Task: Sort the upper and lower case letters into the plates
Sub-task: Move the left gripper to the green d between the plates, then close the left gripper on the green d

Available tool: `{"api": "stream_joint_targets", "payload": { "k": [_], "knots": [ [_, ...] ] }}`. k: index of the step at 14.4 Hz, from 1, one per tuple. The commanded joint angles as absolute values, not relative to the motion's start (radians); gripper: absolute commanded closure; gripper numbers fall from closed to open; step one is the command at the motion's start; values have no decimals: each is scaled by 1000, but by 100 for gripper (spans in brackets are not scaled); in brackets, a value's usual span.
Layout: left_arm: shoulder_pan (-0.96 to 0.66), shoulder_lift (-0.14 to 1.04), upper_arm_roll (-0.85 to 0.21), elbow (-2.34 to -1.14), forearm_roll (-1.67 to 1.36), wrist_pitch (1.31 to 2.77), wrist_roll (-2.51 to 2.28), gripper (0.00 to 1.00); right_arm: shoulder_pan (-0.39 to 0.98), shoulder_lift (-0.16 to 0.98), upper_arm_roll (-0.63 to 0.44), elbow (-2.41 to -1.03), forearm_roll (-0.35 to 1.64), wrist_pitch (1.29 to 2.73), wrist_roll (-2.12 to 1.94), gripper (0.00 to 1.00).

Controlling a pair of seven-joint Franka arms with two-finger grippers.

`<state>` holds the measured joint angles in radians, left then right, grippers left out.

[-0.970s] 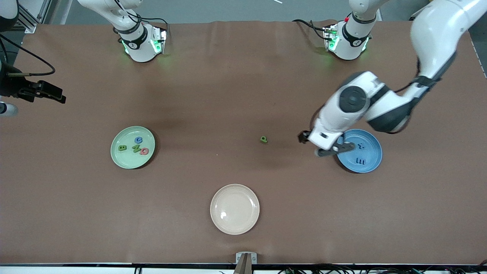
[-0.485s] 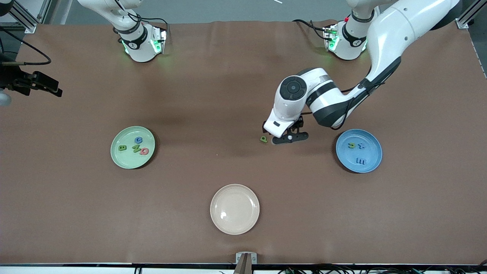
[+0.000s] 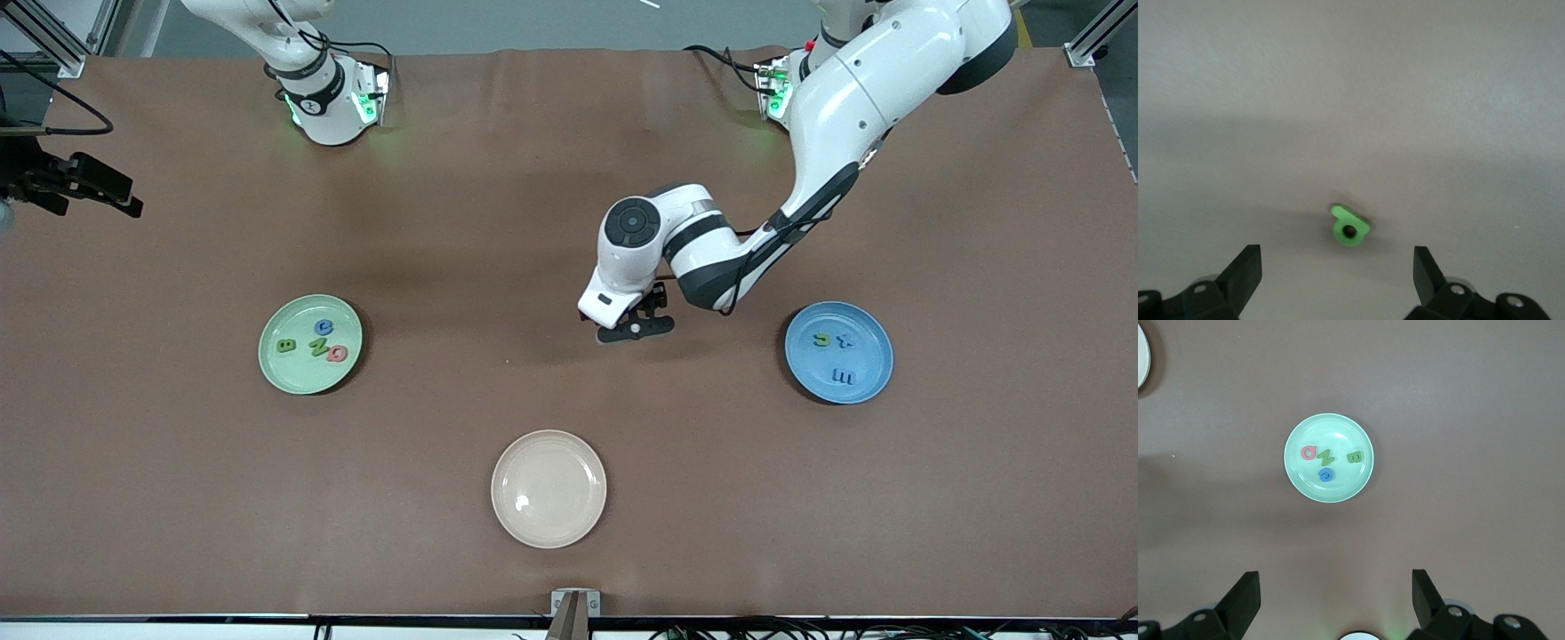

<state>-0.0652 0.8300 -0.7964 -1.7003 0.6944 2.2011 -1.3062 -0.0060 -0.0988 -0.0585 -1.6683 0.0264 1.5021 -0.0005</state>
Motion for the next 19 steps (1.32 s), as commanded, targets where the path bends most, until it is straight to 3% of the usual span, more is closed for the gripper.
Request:
{"api": "stream_joint_targets", "payload": {
  "k": [1, 4, 6, 8, 13, 19],
  "knots": [
    [-66, 868, -787, -1663, 673, 2230, -1304, 0, -6, -130, -60, -1704, 41, 1519, 2, 0],
    [-78, 897, -762, -1664, 679, 2290, -1305, 4, -5, -129, -60, -1704, 35, 1525, -3, 0],
    [-104, 902, -724, -1663, 680, 2309, -1305, 19, -6, -129, -60, -1704, 28, 1529, -8, 0],
    [-107, 902, -721, -1663, 677, 2310, -1307, 26, -5, -127, -60, -1704, 23, 1529, -8, 0],
    [-106, 902, -719, -1677, 673, 2303, -1307, 29, -9, -126, -60, -1704, 2, 1531, -35, 0],
    [-107, 900, -719, -1692, 675, 2301, -1307, 65, -20, -126, -60, -1707, 2, 1528, -34, 0]
  ]
}}
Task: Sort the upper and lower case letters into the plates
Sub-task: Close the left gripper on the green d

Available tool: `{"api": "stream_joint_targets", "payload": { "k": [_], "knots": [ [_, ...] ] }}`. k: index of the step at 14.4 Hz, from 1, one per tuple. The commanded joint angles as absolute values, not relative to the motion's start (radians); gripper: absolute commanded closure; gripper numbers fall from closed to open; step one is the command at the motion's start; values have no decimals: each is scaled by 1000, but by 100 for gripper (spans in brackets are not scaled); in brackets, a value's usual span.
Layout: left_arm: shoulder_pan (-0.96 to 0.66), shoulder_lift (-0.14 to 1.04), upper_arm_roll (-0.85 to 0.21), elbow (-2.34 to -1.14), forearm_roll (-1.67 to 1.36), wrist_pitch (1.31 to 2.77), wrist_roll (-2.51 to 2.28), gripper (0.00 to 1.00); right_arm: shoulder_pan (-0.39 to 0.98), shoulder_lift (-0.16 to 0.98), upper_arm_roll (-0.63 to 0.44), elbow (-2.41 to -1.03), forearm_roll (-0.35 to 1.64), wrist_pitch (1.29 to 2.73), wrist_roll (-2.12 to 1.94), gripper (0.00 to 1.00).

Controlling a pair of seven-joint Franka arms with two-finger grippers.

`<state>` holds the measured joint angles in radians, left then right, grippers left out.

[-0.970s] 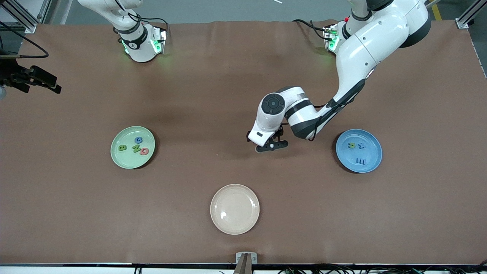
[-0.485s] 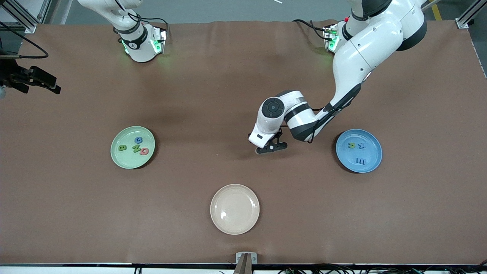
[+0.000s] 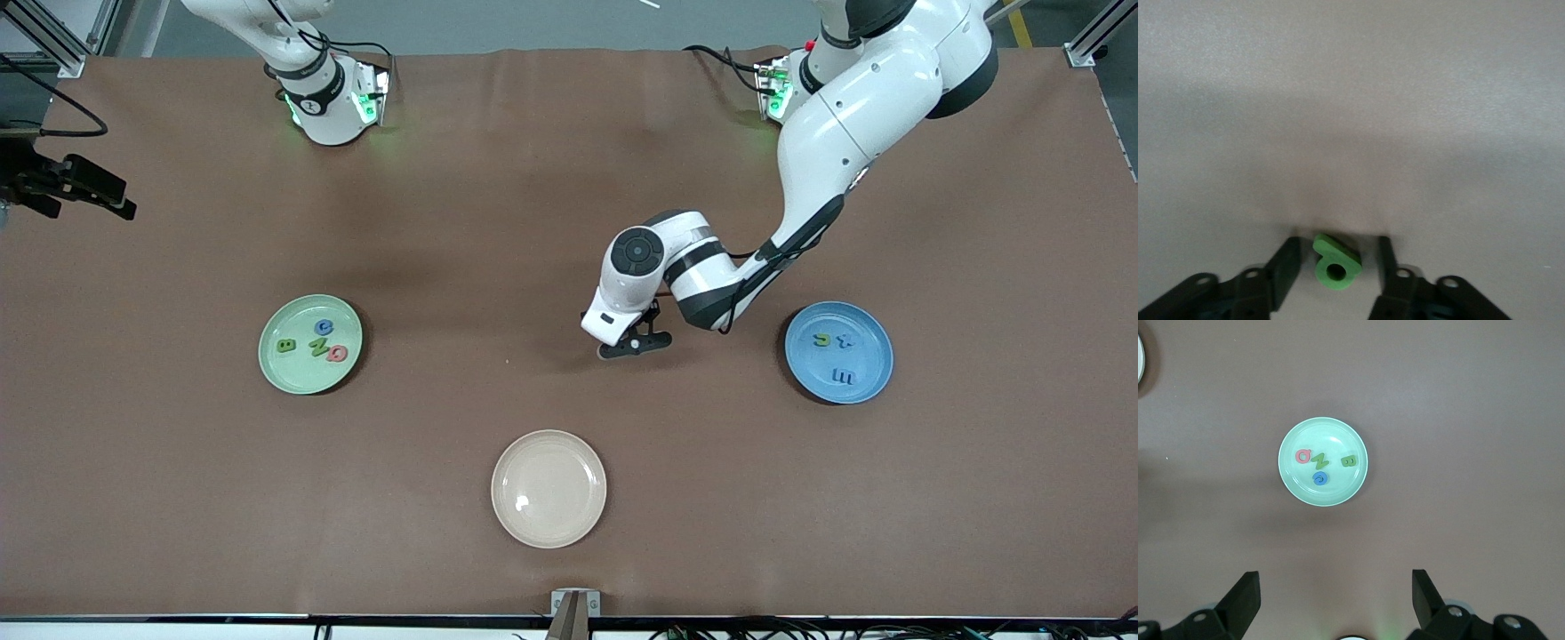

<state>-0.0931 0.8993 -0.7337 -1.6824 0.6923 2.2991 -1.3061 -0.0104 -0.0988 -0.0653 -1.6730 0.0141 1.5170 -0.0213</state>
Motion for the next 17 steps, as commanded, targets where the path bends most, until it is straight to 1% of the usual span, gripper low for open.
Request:
{"api": "stream_joint_targets", "payload": {
  "k": [1, 7, 12, 13, 15, 16, 17],
  "knots": [
    [-107, 900, -719, -1692, 675, 2301, -1307, 68, -20, -126, -60, -1710, 2, 1529, -34, 0],
    [-121, 902, -712, -1692, 687, 2301, -1305, 81, -17, -129, -58, -1710, 2, 1529, -32, 0],
    [-109, 864, -704, -1690, 689, 2296, -1296, 85, -17, -129, -58, -1710, 2, 1528, -32, 0],
    [-106, 835, -707, -1689, 689, 2263, -1287, 86, -17, -129, -58, -1710, 2, 1528, -32, 0],
    [-92, 767, -730, -1683, 677, 2137, -1244, 87, -17, -129, -58, -1710, 2, 1528, -32, 0],
    [-45, 741, -762, -1687, 672, 2110, -1208, 87, -17, -129, -58, -1710, 2, 1528, -32, 0],
    [38, 729, -832, -1695, 672, 2083, -1171, 87, -17, -129, -58, -1710, 2, 1528, -32, 0]
  ]
}}
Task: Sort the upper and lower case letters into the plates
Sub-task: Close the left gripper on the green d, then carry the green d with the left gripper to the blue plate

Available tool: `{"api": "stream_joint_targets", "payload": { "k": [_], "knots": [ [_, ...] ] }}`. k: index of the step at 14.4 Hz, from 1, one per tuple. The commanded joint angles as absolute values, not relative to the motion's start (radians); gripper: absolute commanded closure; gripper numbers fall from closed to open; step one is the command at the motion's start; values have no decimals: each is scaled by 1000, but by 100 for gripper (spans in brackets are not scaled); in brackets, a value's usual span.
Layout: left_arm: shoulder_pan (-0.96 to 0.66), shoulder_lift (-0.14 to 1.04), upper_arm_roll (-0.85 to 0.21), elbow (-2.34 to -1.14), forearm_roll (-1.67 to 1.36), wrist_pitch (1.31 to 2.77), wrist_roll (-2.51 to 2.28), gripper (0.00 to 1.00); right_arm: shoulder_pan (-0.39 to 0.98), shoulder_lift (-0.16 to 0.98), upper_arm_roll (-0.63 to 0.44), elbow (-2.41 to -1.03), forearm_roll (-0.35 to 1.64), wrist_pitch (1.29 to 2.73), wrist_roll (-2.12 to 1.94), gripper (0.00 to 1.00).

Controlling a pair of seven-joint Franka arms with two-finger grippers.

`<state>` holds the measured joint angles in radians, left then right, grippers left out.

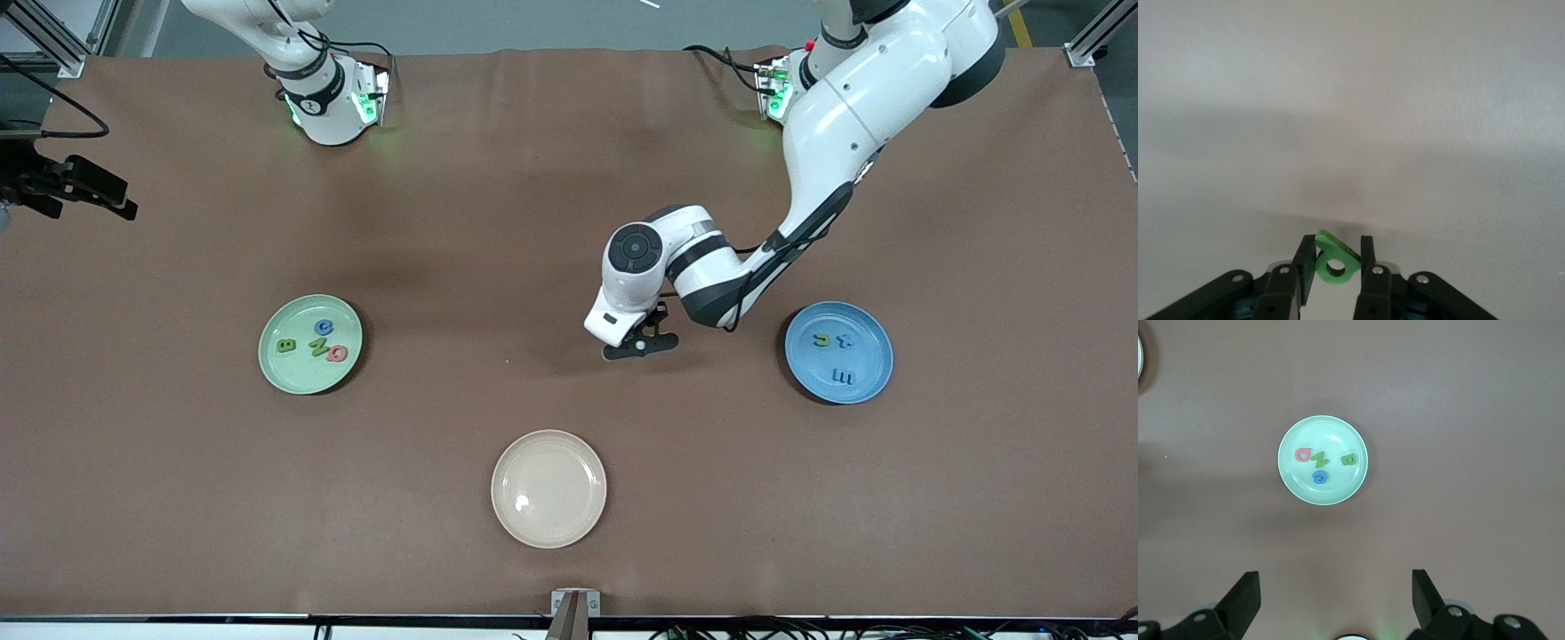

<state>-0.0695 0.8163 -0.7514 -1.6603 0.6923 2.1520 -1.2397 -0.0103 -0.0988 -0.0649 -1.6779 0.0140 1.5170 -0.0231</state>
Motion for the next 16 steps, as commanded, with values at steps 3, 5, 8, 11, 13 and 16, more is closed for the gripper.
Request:
{"api": "stream_joint_targets", "payload": {
  "k": [3, 5, 8, 11, 13, 16],
  "knots": [
    [358, 727, -1078, -1776, 675, 1991, -1030, 85, -17, -129, -58, -1710, 2, 1528, -32, 0],
    [591, 727, -1216, -1883, 713, 1982, -918, 85, -17, -129, -58, -1710, 2, 1526, -32, 0],
    [738, 732, -1270, -1991, 843, 1983, -868, 85, -17, -129, -58, -1710, 2, 1526, -32, 0],
    [829, 739, -1270, -2049, 899, 2029, -810, 86, -17, -130, -60, -1710, 2, 1526, -26, 0],
    [918, 741, -1267, -2089, 900, 2092, -721, 86, -17, -130, -58, -1710, 0, 1526, -20, 0],
    [980, 742, -1234, -2120, 929, 2161, -637, 86, -17, -130, -58, -1710, 2, 1525, -18, 0]
  ]
}}
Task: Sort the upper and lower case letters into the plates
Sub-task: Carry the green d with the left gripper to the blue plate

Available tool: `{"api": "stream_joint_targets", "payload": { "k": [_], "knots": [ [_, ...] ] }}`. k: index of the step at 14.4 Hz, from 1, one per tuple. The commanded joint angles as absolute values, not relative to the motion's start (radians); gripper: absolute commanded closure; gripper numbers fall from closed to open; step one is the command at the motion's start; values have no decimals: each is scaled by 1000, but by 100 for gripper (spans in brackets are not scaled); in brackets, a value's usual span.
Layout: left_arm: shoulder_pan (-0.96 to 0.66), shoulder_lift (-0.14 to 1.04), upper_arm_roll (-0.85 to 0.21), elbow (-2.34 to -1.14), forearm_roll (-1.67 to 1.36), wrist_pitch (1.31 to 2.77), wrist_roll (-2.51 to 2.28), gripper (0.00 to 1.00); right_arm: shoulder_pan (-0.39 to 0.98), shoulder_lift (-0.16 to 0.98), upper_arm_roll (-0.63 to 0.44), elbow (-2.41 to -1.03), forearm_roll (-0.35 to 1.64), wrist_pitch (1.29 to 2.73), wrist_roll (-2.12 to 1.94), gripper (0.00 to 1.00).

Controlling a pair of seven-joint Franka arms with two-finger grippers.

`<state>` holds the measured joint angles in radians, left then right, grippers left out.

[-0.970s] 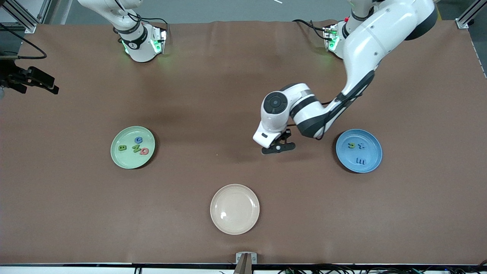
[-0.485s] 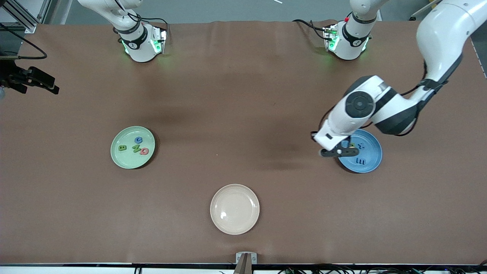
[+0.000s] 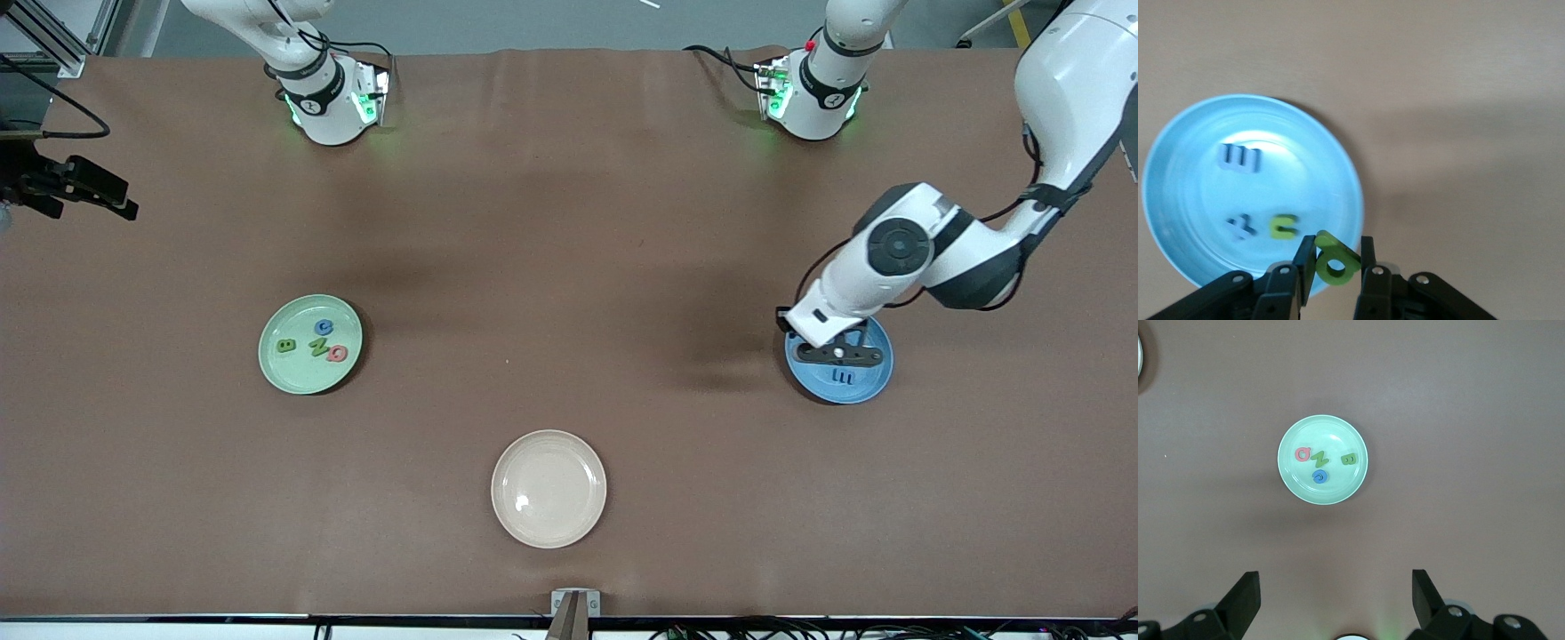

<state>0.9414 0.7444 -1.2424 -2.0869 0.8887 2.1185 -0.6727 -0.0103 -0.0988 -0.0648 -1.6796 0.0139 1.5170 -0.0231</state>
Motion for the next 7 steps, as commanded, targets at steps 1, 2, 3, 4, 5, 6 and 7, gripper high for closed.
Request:
{"api": "stream_joint_targets", "payload": {
  "k": [1, 2, 3, 4, 5, 6, 7],
  "knots": [
    [980, 744, -1215, -2120, 955, 2170, -627, 86, -17, -130, -58, -1710, 2, 1525, -15, 0],
    [979, 756, -1203, -2118, 971, 2180, -621, 86, -17, -130, -58, -1710, 2, 1523, -12, 0],
    [979, 764, -1180, -2120, 1007, 2204, -618, 86, -17, -130, -58, -1710, 2, 1522, -12, 0],
    [977, 770, -1154, -2121, 1038, 2229, -617, 86, -18, -130, -58, -1710, 2, 1522, -12, 0],
    [974, 779, -1134, -2121, 1055, 2246, -617, 86, -18, -130, -58, -1710, 2, 1522, -12, 0],
    [968, 781, -1123, -2120, 1071, 2255, -615, 86, -17, -130, -58, -1710, 2, 1522, -12, 0],
    [957, 788, -1102, -2117, 1089, 2267, -615, 86, -17, -130, -58, -1710, 2, 1522, -12, 0]
  ]
}}
